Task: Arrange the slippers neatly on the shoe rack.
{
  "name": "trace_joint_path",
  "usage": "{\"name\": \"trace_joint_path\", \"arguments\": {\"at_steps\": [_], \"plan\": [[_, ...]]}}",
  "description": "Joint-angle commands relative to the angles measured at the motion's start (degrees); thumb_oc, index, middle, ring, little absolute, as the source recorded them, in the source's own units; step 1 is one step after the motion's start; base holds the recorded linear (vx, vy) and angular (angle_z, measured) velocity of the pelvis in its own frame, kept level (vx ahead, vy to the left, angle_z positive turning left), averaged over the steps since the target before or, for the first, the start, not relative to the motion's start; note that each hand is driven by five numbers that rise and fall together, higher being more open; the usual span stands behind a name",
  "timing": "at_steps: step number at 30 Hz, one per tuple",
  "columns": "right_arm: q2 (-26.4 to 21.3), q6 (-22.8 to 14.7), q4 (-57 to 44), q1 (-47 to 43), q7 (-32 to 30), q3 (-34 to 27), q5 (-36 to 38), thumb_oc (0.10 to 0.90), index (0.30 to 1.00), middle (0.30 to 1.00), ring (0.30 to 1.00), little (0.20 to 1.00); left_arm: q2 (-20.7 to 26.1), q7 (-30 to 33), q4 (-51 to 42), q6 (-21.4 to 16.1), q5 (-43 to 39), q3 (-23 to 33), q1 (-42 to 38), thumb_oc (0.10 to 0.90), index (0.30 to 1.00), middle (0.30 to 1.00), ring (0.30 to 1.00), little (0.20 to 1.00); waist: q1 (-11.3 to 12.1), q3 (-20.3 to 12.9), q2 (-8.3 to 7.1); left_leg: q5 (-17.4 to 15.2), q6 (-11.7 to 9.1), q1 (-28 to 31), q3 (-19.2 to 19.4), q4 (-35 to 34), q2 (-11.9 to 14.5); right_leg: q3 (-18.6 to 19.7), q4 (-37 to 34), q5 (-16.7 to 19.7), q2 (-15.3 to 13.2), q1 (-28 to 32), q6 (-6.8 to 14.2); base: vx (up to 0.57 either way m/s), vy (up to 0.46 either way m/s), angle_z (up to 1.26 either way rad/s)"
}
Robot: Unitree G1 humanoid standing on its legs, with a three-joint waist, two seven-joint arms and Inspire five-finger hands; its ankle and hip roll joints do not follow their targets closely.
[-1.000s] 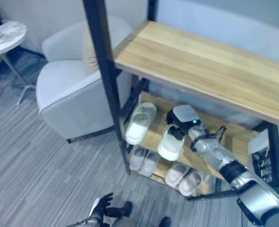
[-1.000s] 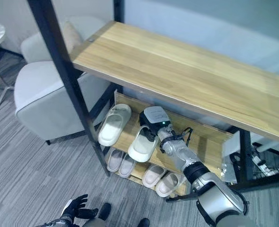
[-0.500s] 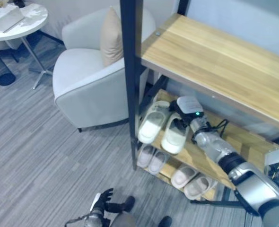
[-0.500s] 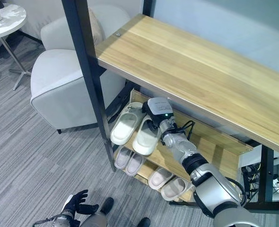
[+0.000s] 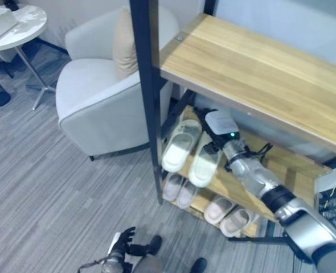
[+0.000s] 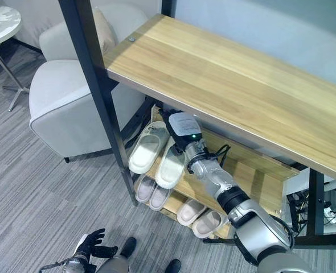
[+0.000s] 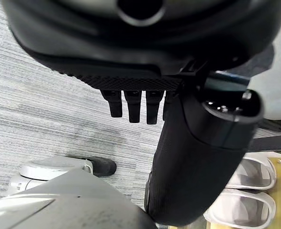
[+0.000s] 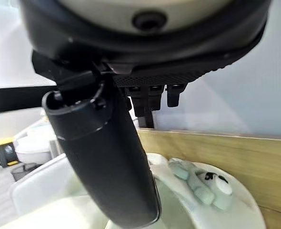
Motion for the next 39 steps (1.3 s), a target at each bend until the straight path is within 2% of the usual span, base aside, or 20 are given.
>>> {"name": "trace_joint_path", "arguments": {"at_steps": [1,16,17,18,19,23,24,25,27,32,39], "plan": [[-3.0,-2.3,-7.5,-1.5,-2.5,-4.0,1.5,0.8,0.9,0.9,0.9,0.9,-2.2,-0.4,4.1,0.3,1.7,-3.5,4.0,0.8,0.9,0.9,0.9,0.9,-1.2,-3.6,1.16,-3.1,-1.7,1.5,3.9,-1.0,0.4,0.8,0.1,-2.4,-2.5,3.5,4.3,0.0,0.001,-0.07],[-5.2,-6.2,-22.6,9.5,1.7,-11.1,10.5,0.8,0.9,0.9,0.9,0.9,-2.5,-1.4,5.0,1.0,3.3,-1.4,4.7,0.8,0.9,0.9,0.9,0.9,-3.4,-4.0,1.88,-3.4,-1.7,2.6,4.9,-1.0,0.8,1.9,0.1,-2.6,-2.1,3.9,4.2,0.0,-0.002,-0.05],[-4.5,-7.5,-24.4,11.6,3.1,-12.0,15.1,0.8,0.9,0.9,0.9,0.9,-2.6,-1.6,5.2,1.2,3.5,-1.0,4.6,0.8,0.9,0.9,0.9,0.9,-3.7,-3.9,1.98,-3.4,-1.6,2.7,5.0,-1.0,0.8,2.0,0.1,-2.6,-2.0,3.9,4.1,0.0,-0.002,-0.05],[-4.6,-7.4,-24.6,11.8,3.3,-12.1,15.3,0.8,0.9,0.9,0.9,0.9,-2.6,-1.6,5.2,1.2,3.5,-1.1,4.7,0.8,0.9,0.9,0.9,0.9,-3.6,-3.9,1.96,-3.4,-1.6,2.7,5.0,-1.0,0.8,2.0,0.1,-2.6,-2.0,3.9,4.1,0.0,0.0,0.0],[-3.6,-8.7,-26.3,13.8,5.1,-12.8,21.9,0.8,0.9,0.9,0.9,0.9,-2.7,-1.8,5.7,1.3,3.8,-0.9,4.4,0.8,0.9,0.9,0.9,0.9,-3.9,-3.8,2.0,-3.4,-1.6,2.8,5.1,-1.0,0.8,2.1,0.1,-2.5,-2.0,3.9,4.1,0.0,0.0,0.0],[-1.3,-10.8,-27.7,19.3,11.7,-14.8,40.8,0.8,0.9,0.9,0.9,0.9,-2.6,-2.7,6.5,1.6,4.5,-0.9,4.0,0.8,0.9,0.9,0.9,0.9,-4.5,-3.8,2.01,-3.3,-1.6,2.9,5.3,-1.0,0.9,2.1,0.1,-2.4,-2.0,3.9,4.1,0.0,0.0,0.0],[-1.4,-10.7,-27.8,19.4,12.0,-14.9,41.2,0.8,0.9,0.9,0.9,0.9,-2.6,-2.7,6.5,1.6,4.5,-1.0,4.1,0.8,0.9,0.9,0.9,0.9,-4.5,-3.9,1.97,-3.3,-1.6,2.9,5.3,-1.0,0.9,2.1,0.1,-2.4,-2.0,3.9,4.1,0.0,0.0,0.0],[-0.6,-11.4,-27.8,21.2,14.9,-15.1,48.4,0.8,0.9,0.9,0.9,0.9,-2.7,-3.3,7.0,1.7,4.6,-1.0,3.9,0.8,0.9,0.9,0.9,0.9,-4.7,-3.8,1.92,-3.3,-1.6,2.9,5.4,-1.0,0.9,2.2,0.1,-2.4,-2.0,3.8,4.1,0.0,0.0,0.0],[-1.1,-11.5,-28.7,23.3,17.9,-15.5,53.8,0.8,0.9,0.9,0.9,0.9,-2.4,-3.7,7.3,1.6,5.1,-0.8,3.8,0.8,0.9,0.9,0.9,0.9,-5.0,-3.9,1.93,-3.4,-1.7,2.9,5.6,-1.0,0.9,2.1,0.1,-2.4,-2.0,3.9,4.1,0.0,0.0,0.0],[-3.7,-10.9,-29.5,26.7,21.8,-15.3,55.6,0.8,0.9,0.9,0.9,0.9,-2.6,-4.9,8.2,1.5,5.7,-0.7,4.0,0.8,0.9,0.9,0.9,0.9,-5.5,-4.0,1.75,-3.6,-1.8,3.1,5.7,-1.0,1.0,2.2,0.2,-2.4,-2.0,3.7,4.3,0.0,0.0,0.0],[-4.5,-10.8,-28.7,27.9,22.6,-15.5,54.0,0.8,0.9,0.9,0.9,0.9,-2.9,-5.5,8.7,1.2,6.7,-1.6,3.8,0.8,0.9,0.9,0.9,0.9,-5.8,-3.7,1.58,-3.6,-1.8,3.0,5.8,-1.0,1.2,2.3,0.2,-2.4,-1.9,3.3,4.2,0.0,0.0,0.0]]}}
